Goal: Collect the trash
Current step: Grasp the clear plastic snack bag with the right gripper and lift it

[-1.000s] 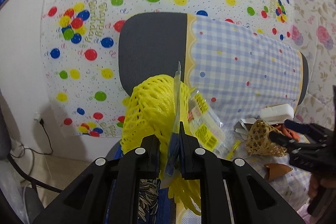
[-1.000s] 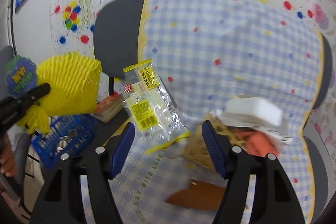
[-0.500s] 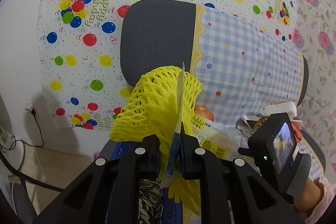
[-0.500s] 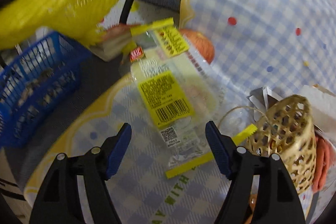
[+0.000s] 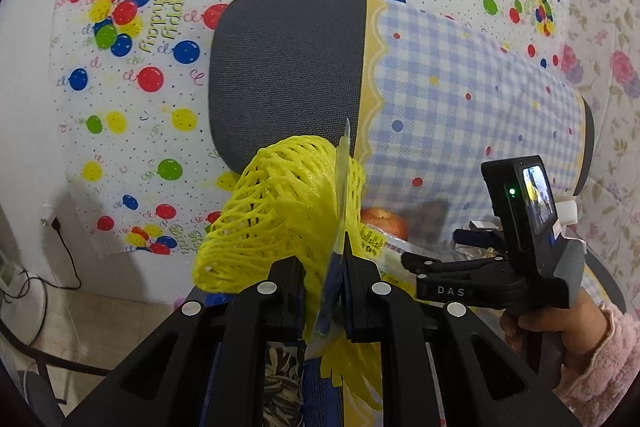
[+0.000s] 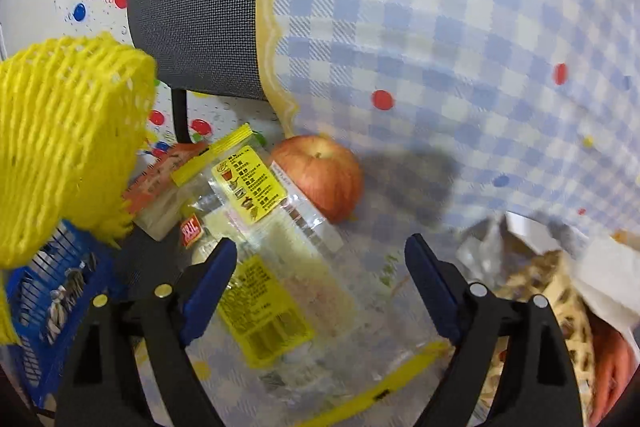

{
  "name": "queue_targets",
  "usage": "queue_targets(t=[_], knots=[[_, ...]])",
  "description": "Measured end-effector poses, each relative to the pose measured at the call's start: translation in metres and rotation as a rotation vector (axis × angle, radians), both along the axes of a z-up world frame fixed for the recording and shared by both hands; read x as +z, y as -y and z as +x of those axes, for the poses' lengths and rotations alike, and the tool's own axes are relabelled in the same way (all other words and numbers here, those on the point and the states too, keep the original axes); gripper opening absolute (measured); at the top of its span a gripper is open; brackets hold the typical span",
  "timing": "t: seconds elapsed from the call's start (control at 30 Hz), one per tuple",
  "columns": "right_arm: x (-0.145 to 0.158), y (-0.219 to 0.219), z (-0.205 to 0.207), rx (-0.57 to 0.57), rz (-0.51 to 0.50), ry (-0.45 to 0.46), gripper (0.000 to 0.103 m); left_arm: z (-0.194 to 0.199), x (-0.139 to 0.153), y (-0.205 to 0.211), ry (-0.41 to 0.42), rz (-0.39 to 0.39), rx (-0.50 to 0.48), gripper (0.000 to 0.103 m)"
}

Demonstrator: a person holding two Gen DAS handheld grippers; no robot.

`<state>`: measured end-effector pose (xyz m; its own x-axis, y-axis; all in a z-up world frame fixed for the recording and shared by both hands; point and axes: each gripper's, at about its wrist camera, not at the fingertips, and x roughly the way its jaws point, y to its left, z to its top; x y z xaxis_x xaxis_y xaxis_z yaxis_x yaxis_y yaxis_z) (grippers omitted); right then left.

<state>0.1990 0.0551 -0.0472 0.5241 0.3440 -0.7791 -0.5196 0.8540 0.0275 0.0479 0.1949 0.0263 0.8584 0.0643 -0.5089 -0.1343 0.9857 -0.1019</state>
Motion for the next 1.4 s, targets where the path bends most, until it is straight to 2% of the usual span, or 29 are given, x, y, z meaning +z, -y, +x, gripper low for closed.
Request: queue_targets(t=[0.13, 0.27, 0.37, 0.43, 0.57, 0.67, 0.7, 0.8, 0.93, 1.0, 1.1, 1.2, 1.33, 1.4], knots=[[-0.005, -0.001, 0.013, 0.010, 0.044, -0.022, 0.087, 0.014, -0.001, 0.003, -0.015, 0.006, 0.001, 0.014], [0.010, 0.005, 0.001, 0.064, 0.138, 0.000, 0.086, 0.014, 0.000, -0.002, -0.007, 0.005, 0.025, 0.014], [0.014, 0.001, 0.003, 0.082, 0.107, 0.016, 0.086, 0.013, -0.001, -0.006, -0.003, 0.004, 0.038, 0.014], [0.004, -0.006, 0.019, 0.059, 0.098, 0.001, 0.086, 0.014, -0.002, -0.007, -0.007, -0.005, 0.047, 0.014], [-0.015, -0.015, 0.038, 0.027, 0.101, -0.066, 0.086, 0.013, -0.005, -0.006, -0.018, -0.019, 0.047, 0.014], [-0.029, -0.021, 0.041, 0.040, 0.102, -0.186, 0.081, 0.010, -0.004, -0.005, -0.021, -0.022, 0.046, 0.014], [-0.031, -0.019, 0.038, 0.050, 0.117, -0.228, 0.076, 0.007, -0.003, -0.005, -0.019, -0.024, 0.046, 0.014], [-0.035, -0.009, 0.015, 0.074, 0.128, -0.355, 0.072, -0.003, 0.001, -0.004, -0.012, -0.024, 0.046, 0.014], [-0.038, -0.001, -0.026, 0.151, 0.091, -0.452, 0.070, -0.016, 0.004, -0.001, -0.006, -0.028, 0.034, 0.015], [-0.035, 0.004, -0.046, 0.177, 0.084, -0.447, 0.067, -0.022, 0.005, 0.002, -0.002, -0.032, 0.027, 0.015], [-0.026, 0.017, -0.068, 0.181, 0.109, -0.387, 0.055, -0.032, 0.004, 0.005, 0.000, -0.041, 0.022, 0.015], [-0.031, 0.030, -0.070, 0.124, 0.133, -0.329, 0.054, -0.039, 0.003, 0.008, -0.001, -0.045, 0.024, 0.015], [-0.047, 0.025, -0.066, 0.065, 0.172, -0.324, 0.037, -0.043, 0.000, 0.011, -0.014, -0.057, 0.031, 0.015], [-0.056, 0.020, -0.063, 0.041, 0.195, -0.327, 0.037, -0.046, -0.001, 0.013, -0.018, -0.056, 0.031, 0.015]])
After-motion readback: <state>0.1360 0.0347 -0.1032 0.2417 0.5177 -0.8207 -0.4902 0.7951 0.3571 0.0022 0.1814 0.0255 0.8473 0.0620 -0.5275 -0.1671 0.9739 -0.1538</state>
